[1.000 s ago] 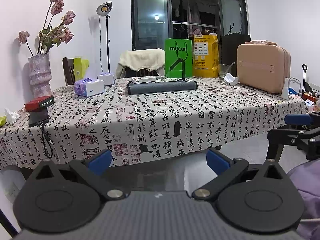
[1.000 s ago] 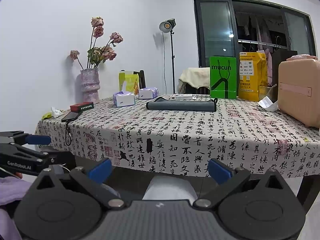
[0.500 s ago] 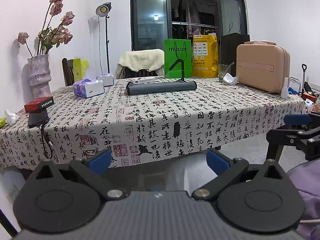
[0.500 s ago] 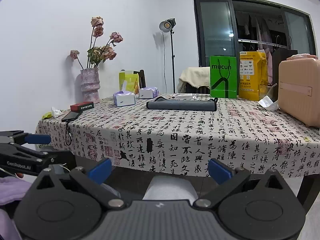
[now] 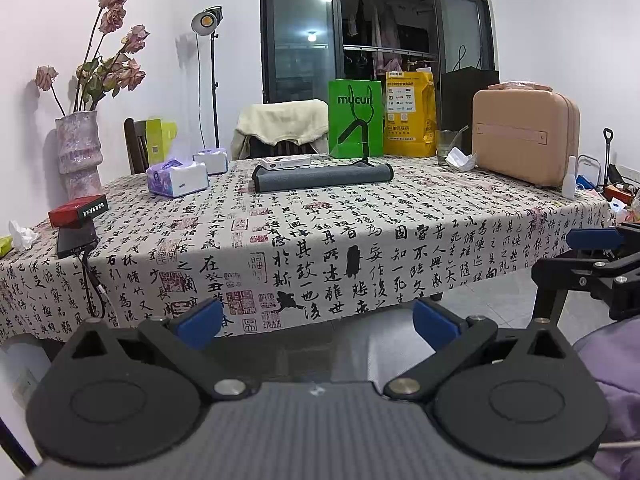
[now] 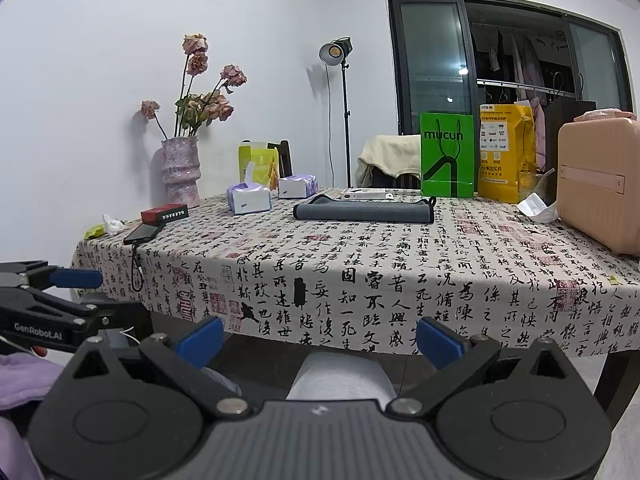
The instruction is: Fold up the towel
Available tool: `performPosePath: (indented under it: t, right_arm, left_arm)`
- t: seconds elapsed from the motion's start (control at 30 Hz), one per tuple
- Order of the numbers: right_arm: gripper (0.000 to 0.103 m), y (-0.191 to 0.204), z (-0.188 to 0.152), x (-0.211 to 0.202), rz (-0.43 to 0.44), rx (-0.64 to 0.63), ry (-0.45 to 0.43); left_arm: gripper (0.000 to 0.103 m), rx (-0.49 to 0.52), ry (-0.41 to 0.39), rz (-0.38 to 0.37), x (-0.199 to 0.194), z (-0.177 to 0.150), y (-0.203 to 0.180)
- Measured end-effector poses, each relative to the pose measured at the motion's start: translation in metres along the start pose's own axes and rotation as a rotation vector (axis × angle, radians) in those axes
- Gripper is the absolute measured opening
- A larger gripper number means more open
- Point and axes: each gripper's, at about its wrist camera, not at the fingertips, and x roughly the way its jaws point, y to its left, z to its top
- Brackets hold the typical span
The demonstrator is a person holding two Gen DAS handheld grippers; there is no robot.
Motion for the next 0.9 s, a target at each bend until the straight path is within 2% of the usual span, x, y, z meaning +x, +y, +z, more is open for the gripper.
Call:
performPosePath:
  t: [0.9]
  right_arm:
    - [0.103, -0.0008, 0.0014, 0.0005, 0.005, 0.0, 0.001]
  left_arm:
    - [0.103, 0.005, -0.01, 0.008, -0.0023, 0.0016, 0.0005]
